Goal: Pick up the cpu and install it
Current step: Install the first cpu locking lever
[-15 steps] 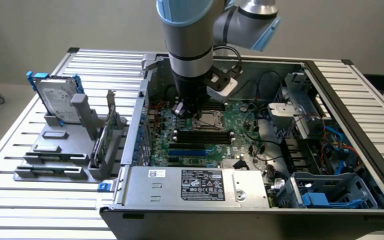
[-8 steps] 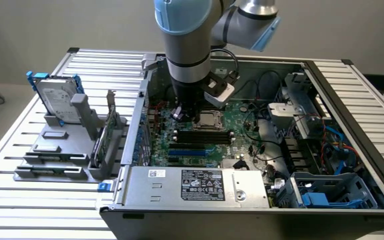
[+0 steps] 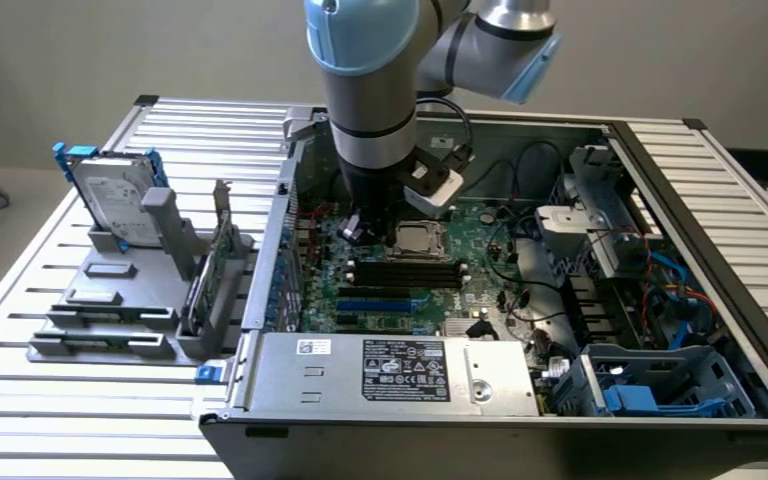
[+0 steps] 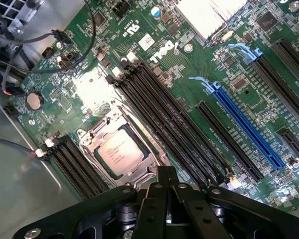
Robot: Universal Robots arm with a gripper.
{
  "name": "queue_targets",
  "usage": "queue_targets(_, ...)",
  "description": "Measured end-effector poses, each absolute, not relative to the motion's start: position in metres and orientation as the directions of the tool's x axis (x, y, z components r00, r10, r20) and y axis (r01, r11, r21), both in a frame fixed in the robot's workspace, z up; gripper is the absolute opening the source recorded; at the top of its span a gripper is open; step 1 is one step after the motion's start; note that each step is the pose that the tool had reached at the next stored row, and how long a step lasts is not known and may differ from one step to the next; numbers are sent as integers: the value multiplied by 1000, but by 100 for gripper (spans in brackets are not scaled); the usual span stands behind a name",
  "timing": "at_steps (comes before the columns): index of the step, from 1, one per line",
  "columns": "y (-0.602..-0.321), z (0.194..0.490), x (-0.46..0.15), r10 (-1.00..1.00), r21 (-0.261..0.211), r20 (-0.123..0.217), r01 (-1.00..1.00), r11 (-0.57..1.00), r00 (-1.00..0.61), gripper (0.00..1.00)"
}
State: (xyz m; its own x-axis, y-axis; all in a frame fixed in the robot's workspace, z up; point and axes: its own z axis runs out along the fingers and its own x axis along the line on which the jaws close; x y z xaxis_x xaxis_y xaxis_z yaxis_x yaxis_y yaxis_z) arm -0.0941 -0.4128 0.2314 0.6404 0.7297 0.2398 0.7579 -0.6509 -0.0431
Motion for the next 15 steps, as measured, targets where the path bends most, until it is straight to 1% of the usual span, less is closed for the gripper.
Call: queue_targets(15,-410,218,-100,730,-43,240,758,-651,640,11)
